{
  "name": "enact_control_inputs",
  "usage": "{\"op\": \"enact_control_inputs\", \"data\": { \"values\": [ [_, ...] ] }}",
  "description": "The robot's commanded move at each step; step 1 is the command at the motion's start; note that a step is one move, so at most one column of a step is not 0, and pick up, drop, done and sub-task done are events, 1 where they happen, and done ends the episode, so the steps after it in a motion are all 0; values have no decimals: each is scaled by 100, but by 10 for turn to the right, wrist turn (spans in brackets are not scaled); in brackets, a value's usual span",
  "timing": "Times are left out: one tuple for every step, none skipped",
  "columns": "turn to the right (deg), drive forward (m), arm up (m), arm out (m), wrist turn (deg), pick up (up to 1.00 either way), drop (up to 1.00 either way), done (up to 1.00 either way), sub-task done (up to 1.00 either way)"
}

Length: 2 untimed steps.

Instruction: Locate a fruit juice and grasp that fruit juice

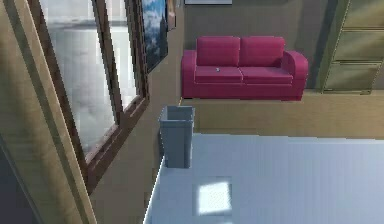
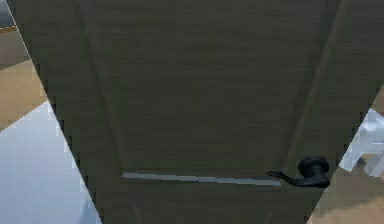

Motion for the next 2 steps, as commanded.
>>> {"op": "enact_control_inputs", "data": {
  "values": [
    [210, 0, 0, 0, 0, 0, 0, 0, 0],
    [0, 95, 0, 0, 0, 0, 0, 0, 0]
  ]
}}
